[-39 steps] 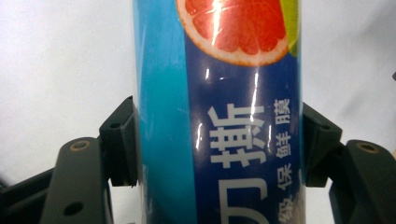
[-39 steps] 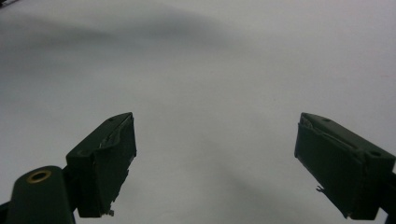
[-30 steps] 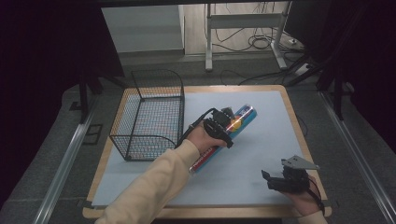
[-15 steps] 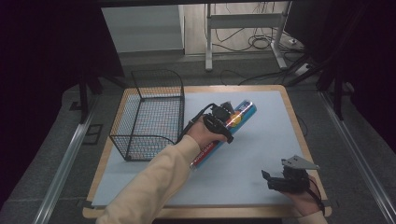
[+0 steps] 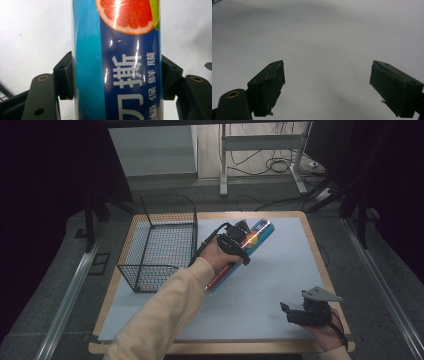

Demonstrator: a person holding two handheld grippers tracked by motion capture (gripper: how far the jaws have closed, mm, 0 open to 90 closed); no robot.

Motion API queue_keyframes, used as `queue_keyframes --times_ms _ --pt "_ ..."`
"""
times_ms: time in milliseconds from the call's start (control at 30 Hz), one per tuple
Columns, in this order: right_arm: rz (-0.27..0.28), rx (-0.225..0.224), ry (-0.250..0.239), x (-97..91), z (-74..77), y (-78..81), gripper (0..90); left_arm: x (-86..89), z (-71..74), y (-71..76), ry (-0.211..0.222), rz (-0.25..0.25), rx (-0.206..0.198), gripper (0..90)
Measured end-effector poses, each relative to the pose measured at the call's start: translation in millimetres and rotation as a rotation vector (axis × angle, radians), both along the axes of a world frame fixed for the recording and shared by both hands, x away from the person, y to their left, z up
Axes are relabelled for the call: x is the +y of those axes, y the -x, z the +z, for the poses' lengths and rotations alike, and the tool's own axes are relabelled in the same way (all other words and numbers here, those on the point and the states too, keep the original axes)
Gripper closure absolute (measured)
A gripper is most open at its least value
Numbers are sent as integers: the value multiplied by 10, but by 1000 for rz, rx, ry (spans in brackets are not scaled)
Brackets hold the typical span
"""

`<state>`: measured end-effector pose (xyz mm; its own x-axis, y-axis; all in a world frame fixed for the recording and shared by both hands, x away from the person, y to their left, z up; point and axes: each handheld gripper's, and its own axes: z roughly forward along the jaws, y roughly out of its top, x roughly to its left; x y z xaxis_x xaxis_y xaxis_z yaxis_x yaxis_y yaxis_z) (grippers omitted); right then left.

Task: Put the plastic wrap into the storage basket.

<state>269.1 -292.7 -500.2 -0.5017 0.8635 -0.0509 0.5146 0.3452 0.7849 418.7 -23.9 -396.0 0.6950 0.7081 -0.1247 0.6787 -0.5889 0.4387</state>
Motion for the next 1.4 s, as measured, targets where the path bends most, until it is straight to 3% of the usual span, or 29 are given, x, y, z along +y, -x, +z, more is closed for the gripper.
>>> queue_keyframes --times_ms 600,1000,1400 --pt "1 5 3 -4 -5 -2 132 42 145 -184 23 18 -12 317" --pt "-3 6 4 -20 -9 -9 132 184 367 -385 50 44 -46 318" --pt "-8 13 3 -19 -18 -15 132 298 403 -523 49 65 -47 318"
